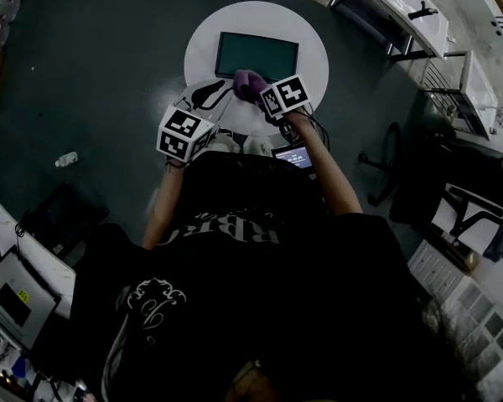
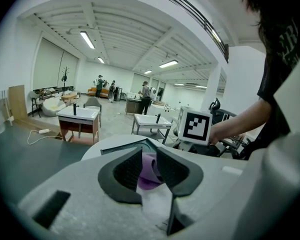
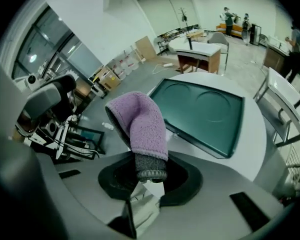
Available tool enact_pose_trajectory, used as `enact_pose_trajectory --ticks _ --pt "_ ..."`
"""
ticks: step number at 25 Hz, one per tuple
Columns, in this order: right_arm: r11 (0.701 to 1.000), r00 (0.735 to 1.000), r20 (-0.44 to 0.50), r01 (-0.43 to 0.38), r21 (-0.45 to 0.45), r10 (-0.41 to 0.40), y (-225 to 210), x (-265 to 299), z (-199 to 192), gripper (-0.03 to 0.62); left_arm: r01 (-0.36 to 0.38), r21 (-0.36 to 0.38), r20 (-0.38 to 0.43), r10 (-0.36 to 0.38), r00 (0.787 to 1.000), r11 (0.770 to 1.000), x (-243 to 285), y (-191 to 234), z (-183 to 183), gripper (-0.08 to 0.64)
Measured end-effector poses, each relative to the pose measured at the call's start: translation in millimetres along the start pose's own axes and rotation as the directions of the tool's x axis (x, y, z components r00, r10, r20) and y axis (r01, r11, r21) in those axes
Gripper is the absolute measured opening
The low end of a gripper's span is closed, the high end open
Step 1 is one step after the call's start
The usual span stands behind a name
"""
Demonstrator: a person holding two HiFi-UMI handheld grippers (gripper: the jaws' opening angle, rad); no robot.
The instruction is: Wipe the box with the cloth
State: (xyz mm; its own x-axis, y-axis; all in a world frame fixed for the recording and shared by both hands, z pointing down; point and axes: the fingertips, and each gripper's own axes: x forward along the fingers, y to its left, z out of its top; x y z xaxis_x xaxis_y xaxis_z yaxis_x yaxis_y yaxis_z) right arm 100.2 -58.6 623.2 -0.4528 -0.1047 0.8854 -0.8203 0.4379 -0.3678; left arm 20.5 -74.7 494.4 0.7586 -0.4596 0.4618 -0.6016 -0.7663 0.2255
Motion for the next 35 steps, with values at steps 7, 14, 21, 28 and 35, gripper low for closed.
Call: enact_pose_trajectory --ticks 7,14,21,28,35 --pt "0.982 0.991 -0.135 -0.021 -0.188 -0.005 46.4 59.9 5.6 0.077 -0.073 -0.035 0.006 0.074 0.997 0.997 -22.8 16.3 -10.9 0.089" --pt "0.977 0.983 -0.166 0.047 -0.21 -0.083 44.9 96.3 20.4 0.077 -0.137 -0.083 0.007 0.138 0.99 0.987 -49.8 32.1 -23.3 0.089" --pt "0.974 0.962 -0.226 0.111 -0.198 -0.155 9.8 98.7 3.5 0.077 -0.137 -0.098 0.001 0.138 0.99 0.986 -57.9 43.1 -30.0 0.089" --pt "0.984 0.955 -0.257 0.117 -0.133 -0.148 -31.3 68.7 -21.4 0.077 -0.053 -0.051 -0.011 0.053 0.999 0.997 -32.7 34.3 -19.8 0.089" --pt "0.983 0.949 -0.265 0.152 -0.099 -0.173 -69.0 38.3 -52.6 0.077 0.046 0.008 -0.027 -0.045 0.999 0.999 2.3 14.8 -2.7 0.089"
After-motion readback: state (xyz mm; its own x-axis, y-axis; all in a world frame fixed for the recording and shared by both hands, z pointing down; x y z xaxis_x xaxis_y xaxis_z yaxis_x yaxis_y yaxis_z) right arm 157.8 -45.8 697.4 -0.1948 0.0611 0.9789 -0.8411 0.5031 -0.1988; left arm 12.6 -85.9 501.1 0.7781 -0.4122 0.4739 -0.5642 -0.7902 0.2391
